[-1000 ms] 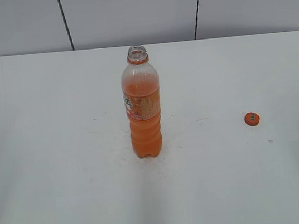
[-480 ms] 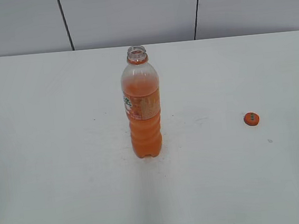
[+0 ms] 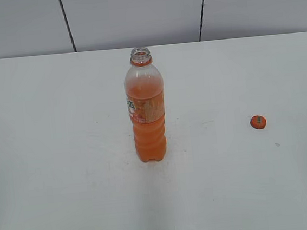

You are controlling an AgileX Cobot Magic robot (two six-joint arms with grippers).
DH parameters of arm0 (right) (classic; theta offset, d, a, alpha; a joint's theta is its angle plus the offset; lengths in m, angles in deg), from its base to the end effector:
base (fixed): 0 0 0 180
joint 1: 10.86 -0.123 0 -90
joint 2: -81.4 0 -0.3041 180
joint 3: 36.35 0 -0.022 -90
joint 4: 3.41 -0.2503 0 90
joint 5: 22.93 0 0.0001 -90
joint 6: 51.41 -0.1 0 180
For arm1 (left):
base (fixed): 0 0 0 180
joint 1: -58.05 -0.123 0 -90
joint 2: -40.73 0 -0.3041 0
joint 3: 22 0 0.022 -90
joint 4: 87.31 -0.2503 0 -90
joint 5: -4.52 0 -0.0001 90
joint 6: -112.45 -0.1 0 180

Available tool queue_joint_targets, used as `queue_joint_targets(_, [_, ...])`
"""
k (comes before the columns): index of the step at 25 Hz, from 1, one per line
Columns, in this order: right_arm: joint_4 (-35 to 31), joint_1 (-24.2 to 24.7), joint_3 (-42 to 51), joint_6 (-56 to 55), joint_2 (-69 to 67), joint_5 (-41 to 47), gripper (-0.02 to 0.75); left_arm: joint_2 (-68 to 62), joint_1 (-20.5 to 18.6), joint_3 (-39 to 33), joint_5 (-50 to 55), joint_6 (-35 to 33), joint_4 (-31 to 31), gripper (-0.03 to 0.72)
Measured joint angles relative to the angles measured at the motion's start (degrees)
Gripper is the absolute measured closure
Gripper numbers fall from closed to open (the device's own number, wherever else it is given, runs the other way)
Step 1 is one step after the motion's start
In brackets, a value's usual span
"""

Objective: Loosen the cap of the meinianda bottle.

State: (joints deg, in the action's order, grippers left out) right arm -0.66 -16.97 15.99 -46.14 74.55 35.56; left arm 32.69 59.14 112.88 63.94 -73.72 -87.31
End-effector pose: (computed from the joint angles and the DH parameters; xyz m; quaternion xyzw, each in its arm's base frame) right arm -0.0093 -0.0051 0.2599 -0.0850 0.8512 -0.0202 0.5174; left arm -0.0217 0.0004 0.2947 0.0527 0.8302 0.0246 0.5544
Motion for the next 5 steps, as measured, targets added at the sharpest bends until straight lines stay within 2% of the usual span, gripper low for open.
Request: queue_joint_targets(5, [0.03, 0.0, 0.0, 0.0, 0.05, 0.0, 0.147, 0.0, 0.0, 0.0, -0.06, 0.0, 0.0, 0.242])
